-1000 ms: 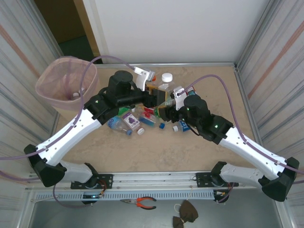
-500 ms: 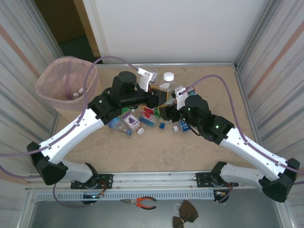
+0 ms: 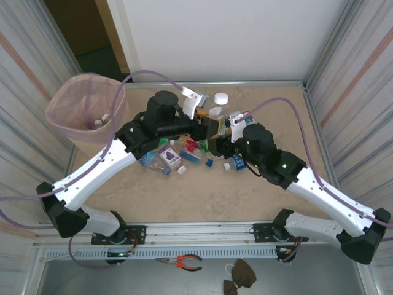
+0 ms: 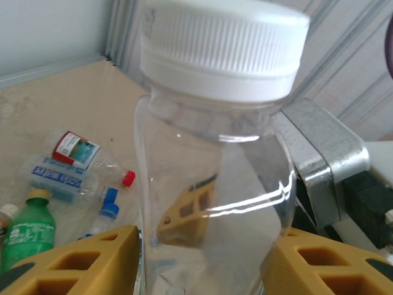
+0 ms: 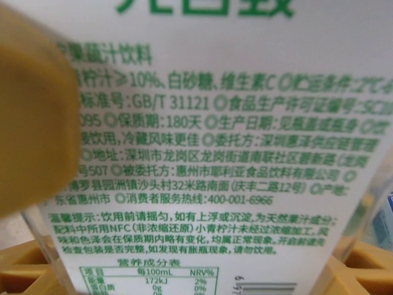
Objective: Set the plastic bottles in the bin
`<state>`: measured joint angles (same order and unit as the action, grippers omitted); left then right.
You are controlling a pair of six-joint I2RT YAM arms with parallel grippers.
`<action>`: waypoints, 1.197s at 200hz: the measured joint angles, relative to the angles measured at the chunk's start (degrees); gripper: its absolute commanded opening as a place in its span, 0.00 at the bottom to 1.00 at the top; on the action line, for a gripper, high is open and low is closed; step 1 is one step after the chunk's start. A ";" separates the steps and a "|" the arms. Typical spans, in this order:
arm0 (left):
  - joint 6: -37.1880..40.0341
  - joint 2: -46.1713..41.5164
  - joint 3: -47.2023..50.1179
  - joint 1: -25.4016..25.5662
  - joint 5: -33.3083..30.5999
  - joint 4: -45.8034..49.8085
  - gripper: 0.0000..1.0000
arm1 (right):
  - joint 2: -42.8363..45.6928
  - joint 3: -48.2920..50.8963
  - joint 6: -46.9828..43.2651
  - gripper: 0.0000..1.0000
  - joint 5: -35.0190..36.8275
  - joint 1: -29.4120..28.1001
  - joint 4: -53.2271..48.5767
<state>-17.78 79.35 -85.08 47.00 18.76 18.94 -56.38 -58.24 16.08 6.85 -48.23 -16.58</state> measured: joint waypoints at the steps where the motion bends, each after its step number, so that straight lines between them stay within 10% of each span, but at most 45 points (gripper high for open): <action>1: 0.00 0.00 -0.04 0.02 0.11 0.00 0.53 | 0.04 0.00 0.00 0.49 -0.02 -0.02 0.00; 91: 2.16 1.11 -1.18 0.11 2.36 0.07 0.37 | 0.92 0.00 0.24 0.51 0.04 0.26 -0.37; 180: 4.72 1.11 -2.78 -0.44 -0.85 3.93 0.35 | 2.08 0.00 0.26 0.80 0.42 0.24 -0.48; 239: 8.11 -0.83 -5.33 -10.91 -2.16 12.70 0.36 | 4.83 0.00 0.22 0.82 1.07 0.26 -0.63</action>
<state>-9.67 78.52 -90.41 36.10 16.60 31.64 -51.55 -58.24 16.29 7.92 -47.97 -17.21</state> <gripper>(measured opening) 0.366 0.815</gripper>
